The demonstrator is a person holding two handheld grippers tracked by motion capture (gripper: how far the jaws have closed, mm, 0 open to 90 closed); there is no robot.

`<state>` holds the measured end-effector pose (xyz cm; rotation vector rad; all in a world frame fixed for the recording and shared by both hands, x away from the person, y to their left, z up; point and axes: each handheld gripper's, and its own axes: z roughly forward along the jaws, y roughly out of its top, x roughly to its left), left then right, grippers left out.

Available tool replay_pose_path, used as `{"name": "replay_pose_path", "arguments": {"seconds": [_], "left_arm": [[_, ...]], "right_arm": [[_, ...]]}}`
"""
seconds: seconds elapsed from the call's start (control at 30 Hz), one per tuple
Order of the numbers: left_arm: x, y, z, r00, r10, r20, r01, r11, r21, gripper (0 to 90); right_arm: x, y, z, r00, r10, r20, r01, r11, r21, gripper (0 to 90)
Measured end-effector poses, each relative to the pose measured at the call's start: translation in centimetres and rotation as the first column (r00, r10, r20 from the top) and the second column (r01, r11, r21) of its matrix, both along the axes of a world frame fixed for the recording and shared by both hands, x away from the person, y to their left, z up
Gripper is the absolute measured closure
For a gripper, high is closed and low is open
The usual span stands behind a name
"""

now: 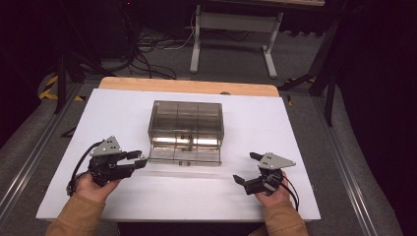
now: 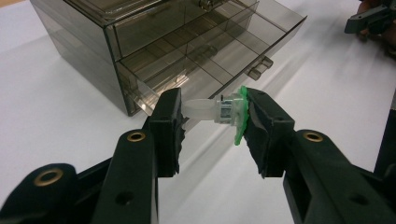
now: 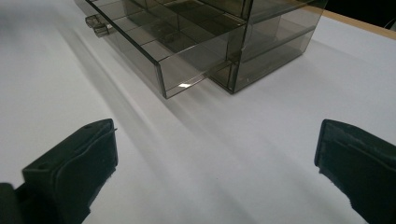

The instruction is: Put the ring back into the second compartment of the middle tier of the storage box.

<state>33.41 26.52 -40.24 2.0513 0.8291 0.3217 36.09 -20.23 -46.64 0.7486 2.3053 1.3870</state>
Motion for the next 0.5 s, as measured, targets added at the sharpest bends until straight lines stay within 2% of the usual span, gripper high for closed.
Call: {"name": "replay_pose_path", "arguments": {"seconds": [0.1, 0.5], "left_arm": [[0.1, -0.4, 0.0, 0.9999, -0.003, -0.015, 0.003, 0.9997, -0.023, 59.7], [1.3, -1.9, 0.6, 0.9995, -0.031, 0.009, 0.031, 0.9995, -0.01, 59.8]], "right_arm": [[0.0, 0.0, 0.0, 1.0, -0.001, -0.004, 0.001, 1.0, 0.0, 0.0], [0.0, 0.0, 0.0, 1.0, -0.004, -0.004, 0.004, 1.0, -0.005, 0.0]]}}
